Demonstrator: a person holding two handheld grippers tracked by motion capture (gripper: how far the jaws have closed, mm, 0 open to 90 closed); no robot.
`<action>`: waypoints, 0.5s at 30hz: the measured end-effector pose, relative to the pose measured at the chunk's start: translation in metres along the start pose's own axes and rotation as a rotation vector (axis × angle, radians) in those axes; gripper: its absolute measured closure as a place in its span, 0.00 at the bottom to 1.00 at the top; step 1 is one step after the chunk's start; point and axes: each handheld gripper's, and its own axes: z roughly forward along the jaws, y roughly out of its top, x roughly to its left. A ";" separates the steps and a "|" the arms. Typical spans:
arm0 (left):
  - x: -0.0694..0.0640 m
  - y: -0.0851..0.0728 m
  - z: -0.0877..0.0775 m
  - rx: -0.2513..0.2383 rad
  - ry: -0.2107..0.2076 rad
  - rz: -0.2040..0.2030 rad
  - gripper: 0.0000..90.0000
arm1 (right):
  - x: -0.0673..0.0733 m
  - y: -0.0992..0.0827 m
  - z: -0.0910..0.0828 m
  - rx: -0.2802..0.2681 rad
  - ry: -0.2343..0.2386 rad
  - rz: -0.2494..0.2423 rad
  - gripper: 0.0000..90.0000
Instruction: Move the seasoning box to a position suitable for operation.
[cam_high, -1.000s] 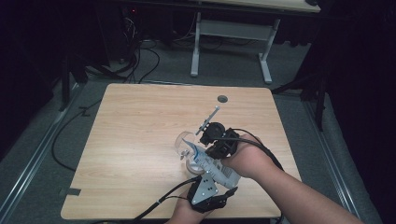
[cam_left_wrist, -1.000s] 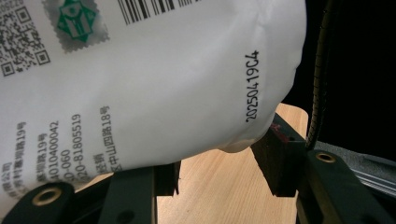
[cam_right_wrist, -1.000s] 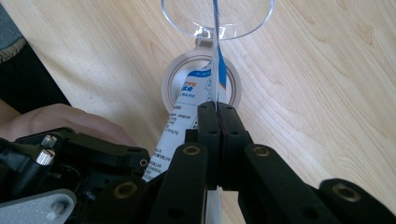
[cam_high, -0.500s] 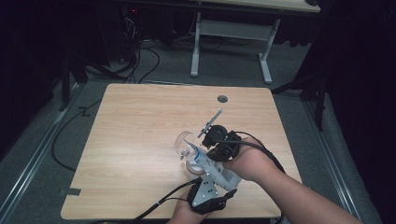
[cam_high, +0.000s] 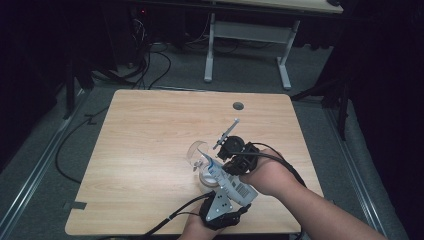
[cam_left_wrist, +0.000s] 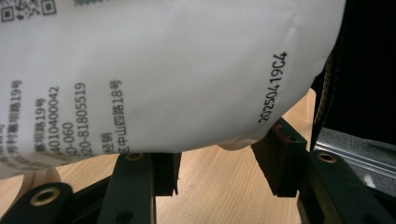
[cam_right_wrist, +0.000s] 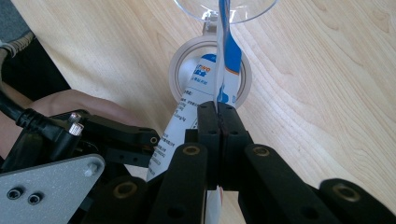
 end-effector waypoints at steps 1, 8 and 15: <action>0.000 0.000 0.000 0.000 0.002 0.000 0.60 | 0.000 0.000 0.000 0.000 0.000 0.001 1.00; 0.003 -0.004 0.001 0.007 0.012 0.000 0.60 | -0.001 -0.001 0.001 -0.003 0.001 0.013 1.00; 0.005 -0.008 0.002 0.018 0.015 -0.007 0.60 | 0.000 -0.002 0.003 -0.005 0.006 0.017 1.00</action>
